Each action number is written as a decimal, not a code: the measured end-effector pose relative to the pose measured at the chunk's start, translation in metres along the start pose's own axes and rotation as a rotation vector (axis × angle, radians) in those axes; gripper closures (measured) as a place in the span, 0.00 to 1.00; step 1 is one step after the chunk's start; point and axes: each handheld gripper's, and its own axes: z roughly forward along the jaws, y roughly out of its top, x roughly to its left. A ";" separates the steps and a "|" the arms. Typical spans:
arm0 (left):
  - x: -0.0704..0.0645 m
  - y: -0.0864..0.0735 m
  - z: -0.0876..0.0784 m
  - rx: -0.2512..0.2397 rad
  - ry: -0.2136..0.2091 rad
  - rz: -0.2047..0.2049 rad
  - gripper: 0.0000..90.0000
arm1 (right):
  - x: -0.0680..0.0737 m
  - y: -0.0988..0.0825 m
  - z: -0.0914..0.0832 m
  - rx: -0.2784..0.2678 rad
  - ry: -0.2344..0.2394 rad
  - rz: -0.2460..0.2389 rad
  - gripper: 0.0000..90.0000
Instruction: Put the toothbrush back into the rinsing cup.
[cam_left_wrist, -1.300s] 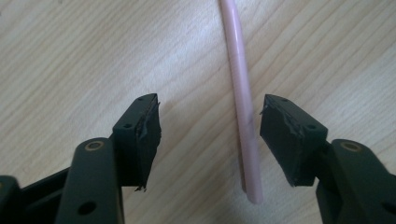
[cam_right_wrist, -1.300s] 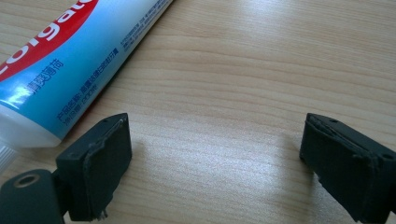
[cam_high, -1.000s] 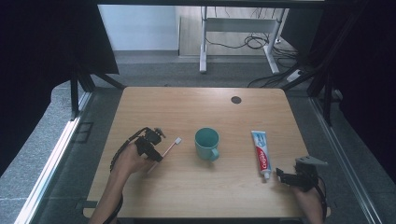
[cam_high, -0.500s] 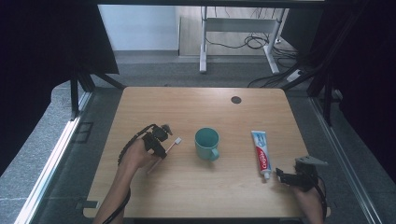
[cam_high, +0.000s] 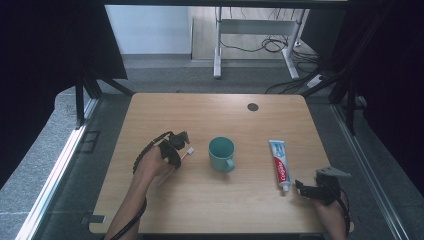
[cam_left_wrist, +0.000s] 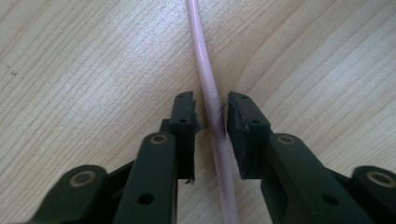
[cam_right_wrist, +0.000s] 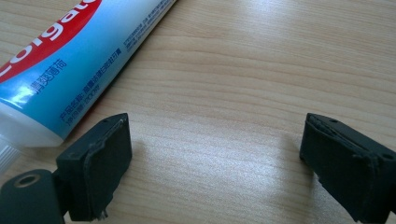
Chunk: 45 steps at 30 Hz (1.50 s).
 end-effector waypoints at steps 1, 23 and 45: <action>0.000 0.001 0.000 0.006 -0.002 -0.001 0.82 | 0.000 0.000 0.000 0.000 0.000 0.000 0.10; -0.005 0.009 -0.008 -0.004 -0.008 0.018 0.94 | 0.000 0.000 0.000 0.000 0.002 -0.001 0.10; -0.001 -0.004 -0.044 -0.221 -0.068 0.022 0.94 | 0.000 0.000 0.000 0.000 0.001 -0.001 0.10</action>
